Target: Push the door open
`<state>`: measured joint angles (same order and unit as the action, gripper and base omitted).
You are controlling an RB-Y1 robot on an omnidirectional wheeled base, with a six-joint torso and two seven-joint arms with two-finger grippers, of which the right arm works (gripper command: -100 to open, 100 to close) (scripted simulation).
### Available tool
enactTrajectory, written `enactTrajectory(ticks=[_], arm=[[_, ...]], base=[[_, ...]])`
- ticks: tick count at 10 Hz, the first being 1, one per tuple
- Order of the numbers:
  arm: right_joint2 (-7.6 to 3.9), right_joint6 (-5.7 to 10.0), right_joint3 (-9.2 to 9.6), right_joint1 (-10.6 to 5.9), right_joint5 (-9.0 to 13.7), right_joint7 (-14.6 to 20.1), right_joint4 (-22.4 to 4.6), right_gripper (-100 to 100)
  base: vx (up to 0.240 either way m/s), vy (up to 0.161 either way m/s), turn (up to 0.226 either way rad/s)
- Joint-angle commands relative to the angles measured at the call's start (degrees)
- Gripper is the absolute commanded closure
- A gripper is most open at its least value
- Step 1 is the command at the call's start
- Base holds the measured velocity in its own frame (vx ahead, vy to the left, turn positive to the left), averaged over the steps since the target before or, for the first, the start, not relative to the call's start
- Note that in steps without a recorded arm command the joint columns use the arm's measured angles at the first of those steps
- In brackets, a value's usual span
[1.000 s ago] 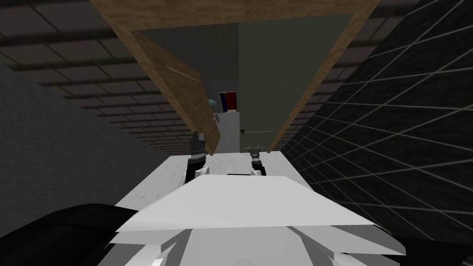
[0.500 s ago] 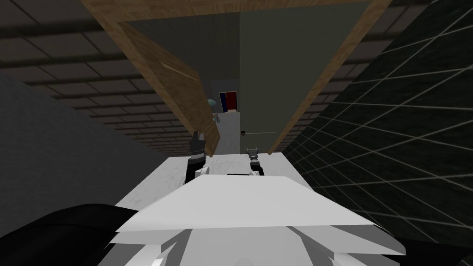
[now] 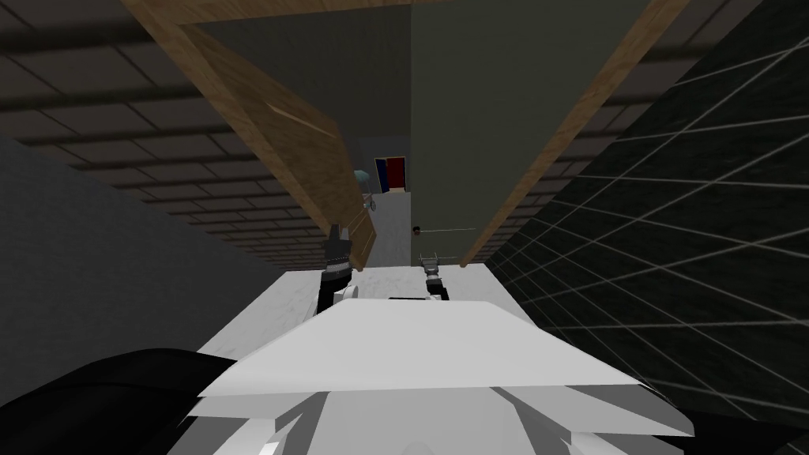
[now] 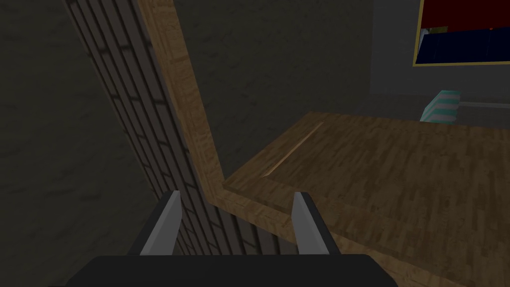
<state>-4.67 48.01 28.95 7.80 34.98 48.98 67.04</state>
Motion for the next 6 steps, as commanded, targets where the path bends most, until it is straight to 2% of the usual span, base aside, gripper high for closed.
enactTrajectory(ticks=[1,6], arm=[[0.14,0.28,0.76,-0.65,1.12,1.27,-1.7,-100],[0.8,1.65,3.97,-3.13,5.41,6.14,-8.9,-100]], base=[[0.089,0.004,0.0],[0.147,0.009,0.003]])
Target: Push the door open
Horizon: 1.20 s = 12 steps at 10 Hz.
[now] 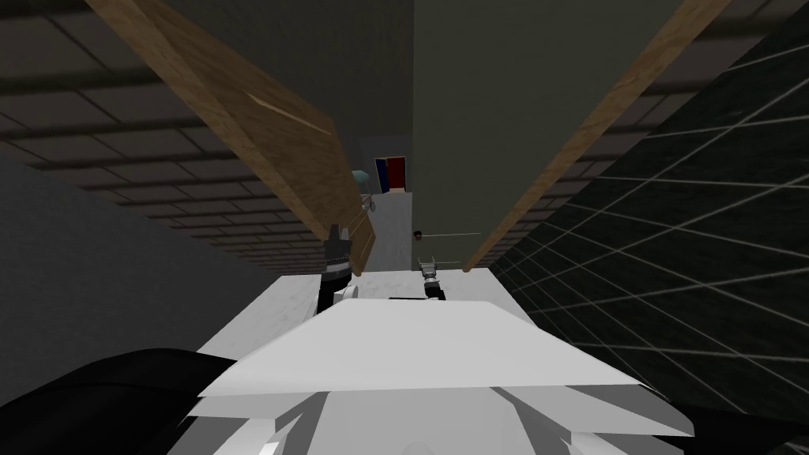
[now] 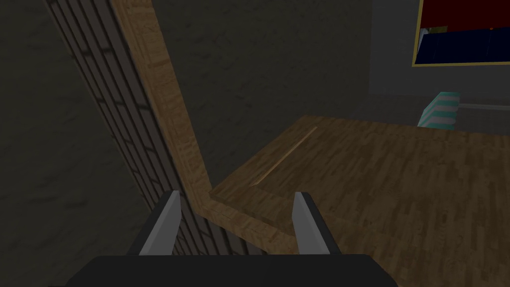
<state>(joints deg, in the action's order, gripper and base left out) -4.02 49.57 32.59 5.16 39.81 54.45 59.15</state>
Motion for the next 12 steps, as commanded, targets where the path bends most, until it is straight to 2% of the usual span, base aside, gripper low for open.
enactTrajectory(ticks=[1,2,6,8,12], arm=[[0.24,0.23,0.67,-0.76,1.04,1.2,-1.77,-100],[0.41,0.52,1.34,-1.28,1.94,2.23,-3.29,-100],[0.89,1.16,2.84,-2.43,3.93,4.49,-6.64,-100],[0.46,1.19,2.49,-2.49,3.78,4.48,-6.55,-100],[-0.1,1.56,2.18,-2.68,3.99,5.05,-7.2,-100]], base=[[0.137,-0.002,0.002],[0.15,0.001,0.003],[0.136,0.008,0.002],[0.073,0.007,0.011],[0.186,0.01,0.026]])
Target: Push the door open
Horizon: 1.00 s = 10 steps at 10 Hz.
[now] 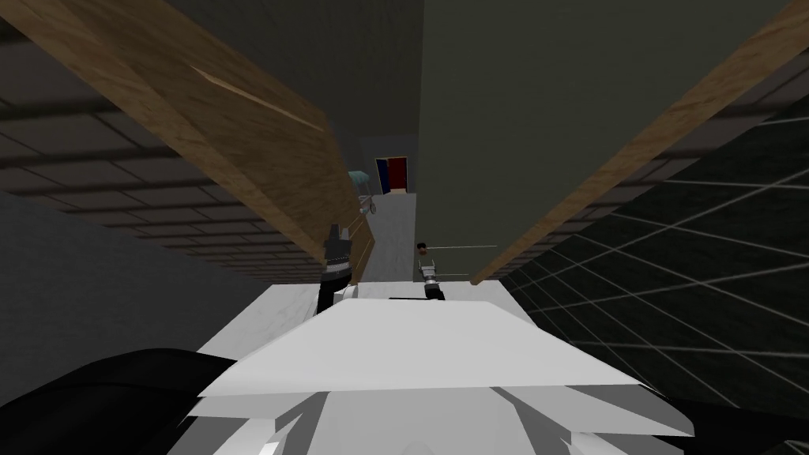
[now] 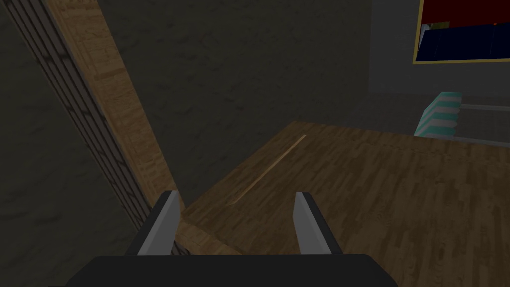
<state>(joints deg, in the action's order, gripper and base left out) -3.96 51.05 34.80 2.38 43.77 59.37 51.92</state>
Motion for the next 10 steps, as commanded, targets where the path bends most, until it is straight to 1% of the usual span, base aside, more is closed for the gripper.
enactTrajectory(ticks=[1,5,6,7,10], arm=[[-0.24,0.21,-0.14,0.04,0.09,0.3,-0.18,-100],[-0.16,0.6,-0.47,-0.16,0.3,0.9,-0.86,-100],[-0.2,0.55,-0.41,-0.13,0.27,0.82,-0.79,-100],[-0.2,0.55,-0.41,-0.13,0.27,0.82,-0.79,100],[-0.2,0.55,-0.41,-0.13,0.27,0.82,-0.79,100]], base=[[0.207,0.012,0.043],[0.181,0.024,0.025],[0.079,0.011,0.004],[-0.01,-0.004,-0.013],[-0.012,-0.004,0.007]])
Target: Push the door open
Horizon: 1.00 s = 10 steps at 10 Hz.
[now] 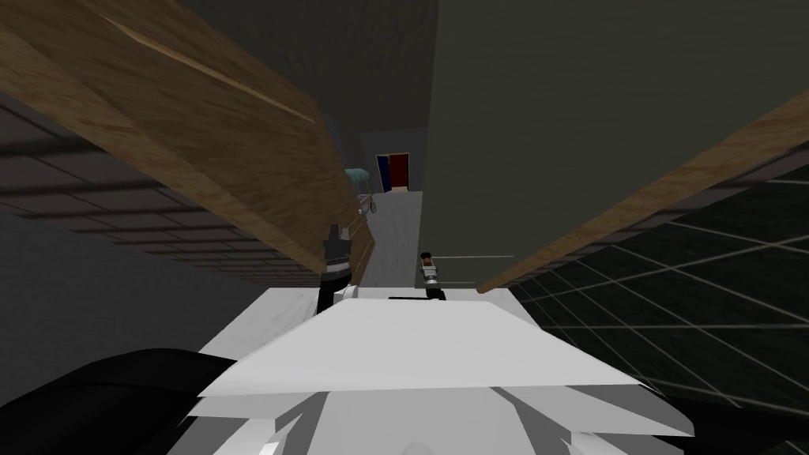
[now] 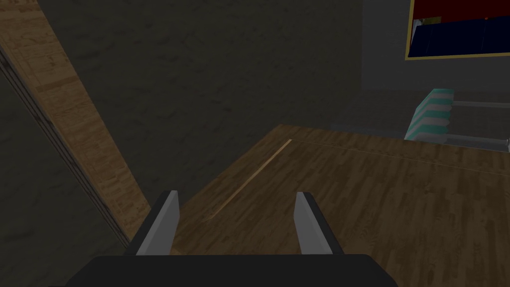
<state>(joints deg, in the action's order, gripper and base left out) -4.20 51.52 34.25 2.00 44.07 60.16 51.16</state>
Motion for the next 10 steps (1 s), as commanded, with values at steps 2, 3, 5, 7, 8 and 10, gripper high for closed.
enactTrajectory(ticks=[2,3,5,7,8,10], arm=[[0.05,0.08,0.14,0.25,-0.04,0.03,-0.04,100],[-0.18,0.1,-0.68,-0.08,0.27,-0.13,-0.14,100],[-0.3,0.2,-1.35,-0.17,0.53,-0.28,-0.27,100],[-0.42,0.33,-2.2,-0.28,0.87,-0.47,-0.44,100],[-0.5,0.43,-2.84,-0.36,1.12,-0.61,-0.57,100],[-0.58,0.66,-4.33,-0.55,1.7,-0.94,-0.87,100]], base=[[0.0,0.0,0.0],[0.099,0.024,-0.034],[0.151,0.041,-0.026],[0.177,0.051,-0.033],[0.159,0.031,-0.037],[0.194,0.056,-0.053]])
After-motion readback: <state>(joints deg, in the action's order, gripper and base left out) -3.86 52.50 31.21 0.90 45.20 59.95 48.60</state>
